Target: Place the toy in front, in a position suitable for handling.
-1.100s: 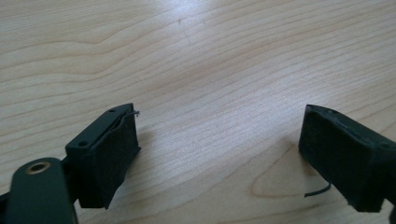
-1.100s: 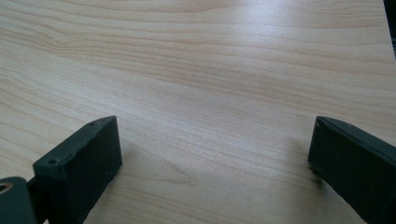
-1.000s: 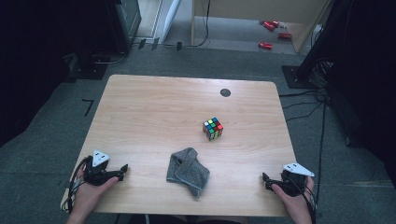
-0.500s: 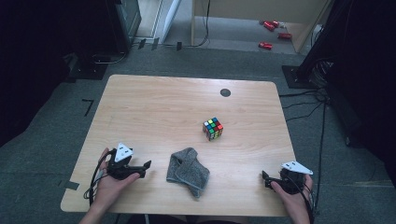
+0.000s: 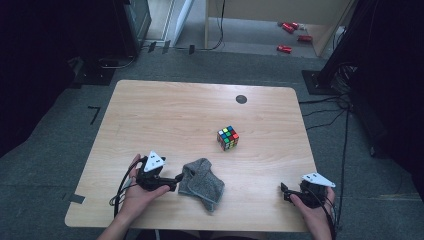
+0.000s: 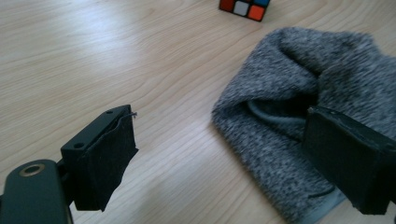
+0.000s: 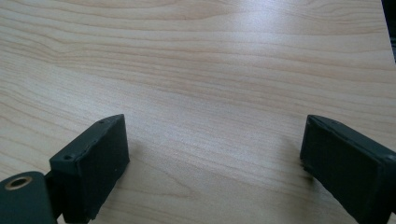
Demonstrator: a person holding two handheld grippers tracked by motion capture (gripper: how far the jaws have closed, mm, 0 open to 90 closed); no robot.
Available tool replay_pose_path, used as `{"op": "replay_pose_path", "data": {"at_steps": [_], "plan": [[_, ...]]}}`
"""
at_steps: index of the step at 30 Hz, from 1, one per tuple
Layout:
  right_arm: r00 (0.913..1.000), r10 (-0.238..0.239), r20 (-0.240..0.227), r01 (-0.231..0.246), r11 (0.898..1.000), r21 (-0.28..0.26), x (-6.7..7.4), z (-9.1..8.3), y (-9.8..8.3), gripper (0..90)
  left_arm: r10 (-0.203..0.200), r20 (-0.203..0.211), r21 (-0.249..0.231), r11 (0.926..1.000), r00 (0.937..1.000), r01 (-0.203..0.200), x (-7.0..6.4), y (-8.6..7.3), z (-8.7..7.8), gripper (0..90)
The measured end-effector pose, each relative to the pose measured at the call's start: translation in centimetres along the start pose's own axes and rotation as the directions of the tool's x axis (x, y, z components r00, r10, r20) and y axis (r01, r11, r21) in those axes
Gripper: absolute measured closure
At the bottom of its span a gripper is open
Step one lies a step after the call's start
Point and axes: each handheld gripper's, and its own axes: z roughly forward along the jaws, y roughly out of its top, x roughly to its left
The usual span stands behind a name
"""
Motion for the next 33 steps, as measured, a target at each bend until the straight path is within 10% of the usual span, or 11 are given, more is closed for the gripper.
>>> {"op": "replay_pose_path", "data": {"at_steps": [16, 33], "plan": [[1.0000, 0.003, 0.001, -0.003, 1.000, -0.005, 0.0, 0.0, -0.1, 7.5, 0.071, 0.093, 0.009, 0.9974, 0.9932, -0.072, -4.5, 1.5, 2.6, 8.3], [1.0000, 0.004, 0.002, -0.004, 1.000, -0.006, 0.0, 0.0, -0.1, 7.4, 0.075, 0.117, 0.063, 0.9946, 0.9903, -0.083, -4.4, 0.2, 4.5, 14.9]]}}
